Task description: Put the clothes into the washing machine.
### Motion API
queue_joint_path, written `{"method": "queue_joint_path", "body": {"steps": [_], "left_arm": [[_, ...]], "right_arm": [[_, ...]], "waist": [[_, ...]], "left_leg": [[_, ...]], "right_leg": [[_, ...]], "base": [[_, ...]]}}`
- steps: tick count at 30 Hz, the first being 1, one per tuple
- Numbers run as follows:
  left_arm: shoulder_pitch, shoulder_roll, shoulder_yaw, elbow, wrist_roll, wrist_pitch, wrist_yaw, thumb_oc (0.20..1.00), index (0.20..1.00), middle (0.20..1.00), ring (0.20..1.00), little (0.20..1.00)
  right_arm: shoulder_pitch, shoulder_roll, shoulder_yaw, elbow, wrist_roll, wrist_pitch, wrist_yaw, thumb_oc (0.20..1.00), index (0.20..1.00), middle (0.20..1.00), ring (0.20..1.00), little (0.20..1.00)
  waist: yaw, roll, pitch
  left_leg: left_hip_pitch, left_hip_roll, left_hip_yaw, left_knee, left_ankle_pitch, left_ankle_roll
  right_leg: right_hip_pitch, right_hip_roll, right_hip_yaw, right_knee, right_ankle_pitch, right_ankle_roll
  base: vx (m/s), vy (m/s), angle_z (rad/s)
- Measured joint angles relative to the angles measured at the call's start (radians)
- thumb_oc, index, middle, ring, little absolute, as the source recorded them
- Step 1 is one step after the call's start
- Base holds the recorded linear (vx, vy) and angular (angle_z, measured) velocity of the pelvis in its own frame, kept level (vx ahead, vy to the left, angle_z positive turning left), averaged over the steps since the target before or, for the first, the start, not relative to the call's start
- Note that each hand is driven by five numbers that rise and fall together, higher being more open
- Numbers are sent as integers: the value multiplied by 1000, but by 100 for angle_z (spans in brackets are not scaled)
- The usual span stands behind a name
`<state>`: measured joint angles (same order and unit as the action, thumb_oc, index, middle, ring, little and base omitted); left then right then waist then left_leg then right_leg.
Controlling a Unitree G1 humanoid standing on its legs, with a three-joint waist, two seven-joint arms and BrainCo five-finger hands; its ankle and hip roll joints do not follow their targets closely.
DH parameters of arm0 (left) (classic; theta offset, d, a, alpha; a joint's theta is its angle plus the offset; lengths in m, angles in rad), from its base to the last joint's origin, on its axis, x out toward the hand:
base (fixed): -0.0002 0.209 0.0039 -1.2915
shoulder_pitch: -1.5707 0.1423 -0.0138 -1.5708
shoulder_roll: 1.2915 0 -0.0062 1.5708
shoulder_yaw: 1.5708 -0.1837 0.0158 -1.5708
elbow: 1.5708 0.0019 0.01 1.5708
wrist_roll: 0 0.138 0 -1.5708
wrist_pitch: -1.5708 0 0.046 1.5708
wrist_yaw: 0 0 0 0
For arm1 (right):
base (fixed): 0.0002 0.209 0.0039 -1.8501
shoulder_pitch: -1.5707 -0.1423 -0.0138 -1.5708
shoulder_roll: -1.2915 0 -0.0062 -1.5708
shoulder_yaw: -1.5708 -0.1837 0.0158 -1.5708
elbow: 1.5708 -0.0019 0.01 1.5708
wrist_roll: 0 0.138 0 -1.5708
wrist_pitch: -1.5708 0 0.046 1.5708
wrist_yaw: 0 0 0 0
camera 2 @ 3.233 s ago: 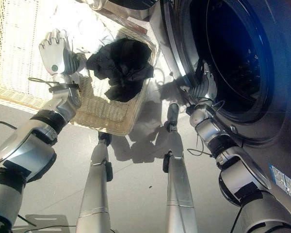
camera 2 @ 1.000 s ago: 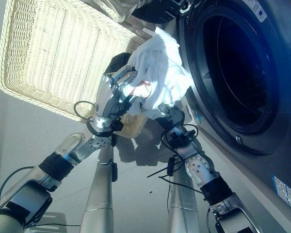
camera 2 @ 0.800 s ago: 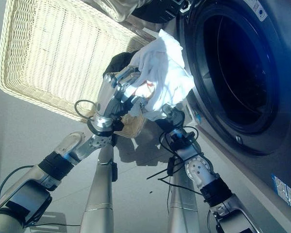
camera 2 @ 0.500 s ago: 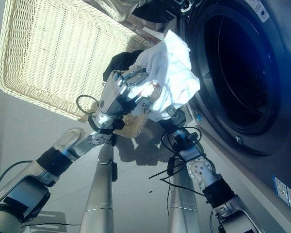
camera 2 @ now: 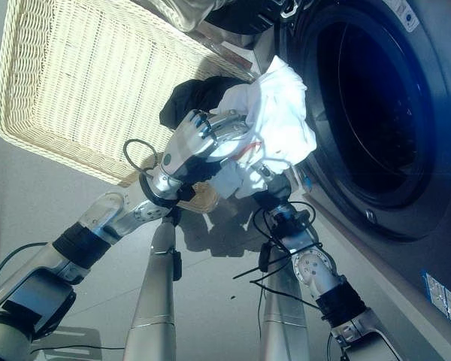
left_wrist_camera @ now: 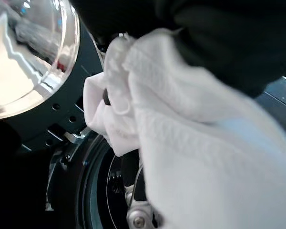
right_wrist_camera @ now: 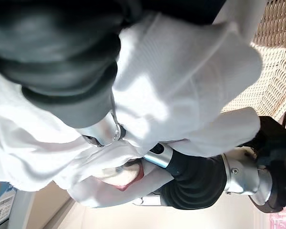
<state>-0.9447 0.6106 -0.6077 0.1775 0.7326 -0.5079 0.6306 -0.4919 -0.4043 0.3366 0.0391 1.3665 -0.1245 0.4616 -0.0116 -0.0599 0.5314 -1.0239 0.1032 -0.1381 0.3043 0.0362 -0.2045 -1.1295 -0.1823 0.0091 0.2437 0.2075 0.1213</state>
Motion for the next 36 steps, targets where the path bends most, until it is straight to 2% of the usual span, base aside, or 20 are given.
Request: {"method": "queue_joint_path", "body": {"steps": [7, 8, 9, 10, 13, 17, 22, 25, 27, 33, 35, 36], "left_arm": [[-25, 6, 0, 0, 0, 0, -48, 200, 200, 200, 200, 200], [-28, 6, -1, 0, -1, 7, -60, 219, 219, 219, 219, 219], [-34, 6, -4, -1, -1, 18, -71, 871, 871, 871, 871, 871], [-36, 7, -7, -1, -1, 24, -73, 1000, 1000, 1000, 1000, 1000], [-35, 9, -25, -6, -3, 77, -76, 1000, 1000, 1000, 1000, 1000], [-3, 3, -41, -9, -4, 142, -32, 1000, 1000, 1000, 1000, 1000], [62, -4, -39, -37, -19, 179, 35, 1000, 1000, 1000, 1000, 1000], [80, -6, -29, -38, -43, 196, 52, 1000, 1000, 1000, 1000, 1000], [138, -13, 29, -27, -72, 234, 81, 1000, 1000, 1000, 1000, 1000], [213, -57, 95, -25, -119, 243, 184, 1000, 1000, 1000, 1000, 1000], [219, -65, 97, -21, -143, 236, 203, 1000, 1000, 1000, 1000, 1000], [220, -81, 109, -7, -183, 210, 223, 1000, 1000, 1000, 1000, 1000]], "right_arm": [[3, 0, -9, 0, 0, -19, -3, 200, 200, 200, 200, 200], [3, 0, -8, 0, -1, -31, -10, 200, 200, 200, 200, 200], [3, 0, -7, 3, -1, -42, -16, 200, 200, 200, 200, 200], [3, 0, -8, 4, -1, -50, -18, 200, 200, 200, 200, 200], [3, -1, -14, 5, -1, -100, -45, 200, 200, 200, 200, 200], [-3, 6, -19, 5, -2, -155, -65, 200, 200, 200, 200, 200], [-28, 28, -30, 5, -2, -194, -68, 200, 200, 200, 200, 200], [-35, 42, -37, 0, -2, -204, -68, 200, 200, 200, 200, 200], [-49, 61, -67, -43, -2, -221, -69, 200, 200, 200, 200, 200], [-57, 97, -110, -83, -13, -242, -97, 200, 200, 200, 200, 200], [-57, 99, -112, -82, -20, -244, -113, 200, 200, 200, 200, 200], [-60, 104, -112, -77, -21, -243, -134, 200, 200, 200, 200, 200]], "waist": [[-1, 0, 0], [0, 0, 0], [0, 0, 0], [0, 0, 0], [0, 0, 0], [0, 0, 0], [2, 0, 0], [2, 0, 0], [3, 0, 0], [10, 0, 0], [18, 0, 0], [25, 0, 0]], "left_leg": [[0, 0, 0, 0, 1, -2], [0, 0, 0, 0, 1, -2], [0, 0, 0, 0, 1, -2], [0, 0, 0, 0, 1, -2], [0, 0, 0, 0, 2, -3], [0, 0, -1, 1, 2, -3], [0, 0, -3, 1, 1, -2], [0, 0, -3, 2, 1, -2], [-1, 0, -4, 2, 2, -3], [0, 0, -15, 9, 2, -3], [0, 0, -15, 12, 1, -2], [0, 0, -15, 15, 0, 1]], "right_leg": [[0, 0, 0, 0, 0, 0], [0, 0, 0, 0, 0, 0], [0, 0, 0, 0, 0, 0], [0, 0, 0, 0, 0, 0], [0, 0, 0, 1, 0, 0], [0, 0, 0, 1, 0, 0], [1, 0, -1, 2, 0, 0], [1, 0, -1, 2, 0, 0], [2, 0, -2, 2, 0, -1], [11, -2, -14, 6, -1, -2], [12, -2, -15, 7, -2, -2], [12, -2, -15, 9, -1, -2]], "base": [[0, 0, 0], [0, 0, 0], [0, 0, 0], [0, 0, 0], [0, 0, 0], [0, 0, 0], [0, 0, 0], [0, 0, 0], [0, 0, 0], [3, -5, 1], [0, 0, 0], [0, 0, 0]]}}
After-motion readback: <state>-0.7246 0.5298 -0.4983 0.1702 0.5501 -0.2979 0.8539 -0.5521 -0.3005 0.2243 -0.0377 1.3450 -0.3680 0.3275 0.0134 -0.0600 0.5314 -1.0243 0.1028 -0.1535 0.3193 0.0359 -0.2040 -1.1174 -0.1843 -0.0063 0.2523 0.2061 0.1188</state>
